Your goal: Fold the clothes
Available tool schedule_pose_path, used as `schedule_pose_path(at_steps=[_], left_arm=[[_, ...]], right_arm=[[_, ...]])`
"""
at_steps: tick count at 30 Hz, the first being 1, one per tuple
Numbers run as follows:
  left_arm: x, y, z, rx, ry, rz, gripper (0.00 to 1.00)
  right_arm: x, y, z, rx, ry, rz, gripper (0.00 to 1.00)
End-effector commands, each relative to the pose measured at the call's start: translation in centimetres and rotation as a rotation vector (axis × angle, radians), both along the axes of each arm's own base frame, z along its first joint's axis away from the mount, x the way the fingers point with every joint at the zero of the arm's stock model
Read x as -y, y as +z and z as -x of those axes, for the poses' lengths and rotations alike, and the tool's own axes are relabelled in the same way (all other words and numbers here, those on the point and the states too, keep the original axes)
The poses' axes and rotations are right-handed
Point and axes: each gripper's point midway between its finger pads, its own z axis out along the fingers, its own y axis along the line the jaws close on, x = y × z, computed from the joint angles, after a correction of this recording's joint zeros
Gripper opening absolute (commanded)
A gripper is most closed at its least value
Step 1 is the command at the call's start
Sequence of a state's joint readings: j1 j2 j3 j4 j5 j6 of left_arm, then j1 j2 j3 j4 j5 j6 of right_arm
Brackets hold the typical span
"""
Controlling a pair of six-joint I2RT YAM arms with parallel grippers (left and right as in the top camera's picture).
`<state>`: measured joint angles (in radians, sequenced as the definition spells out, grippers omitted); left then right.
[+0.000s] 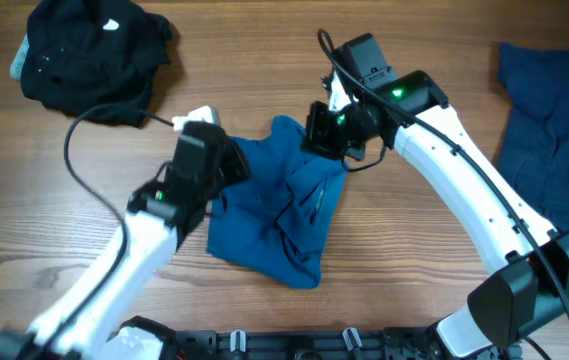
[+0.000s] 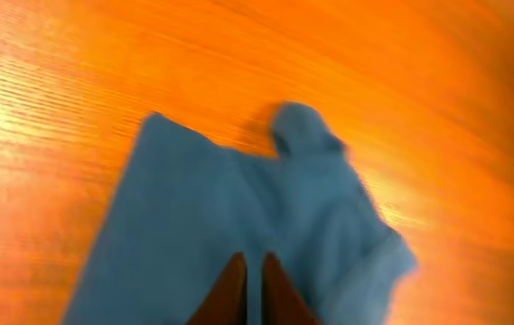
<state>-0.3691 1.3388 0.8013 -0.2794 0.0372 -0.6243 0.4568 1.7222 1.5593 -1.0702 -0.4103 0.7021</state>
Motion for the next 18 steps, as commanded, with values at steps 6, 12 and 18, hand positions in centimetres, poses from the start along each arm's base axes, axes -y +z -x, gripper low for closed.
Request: schedule_pose_path(at_steps=[6, 12, 18], left_arm=[[1.9, -6.0, -1.7, -0.124, -0.178, 0.166, 0.04], [2.7, -8.5, -1.1, -0.184, -0.195, 0.154, 0.05], [2.6, -9.7, -0.8, -0.219, -0.192, 0.148, 0.06]], right_arm=[[-1.0, -3.1, 2.5, -0.065, 0.063, 0.017, 0.04], [-5.9, -5.9, 4.5, -0.068, 0.165, -0.186, 0.04], [-6.8, -9.6, 5.6, -0.088, 0.115, -0.261, 0.04]])
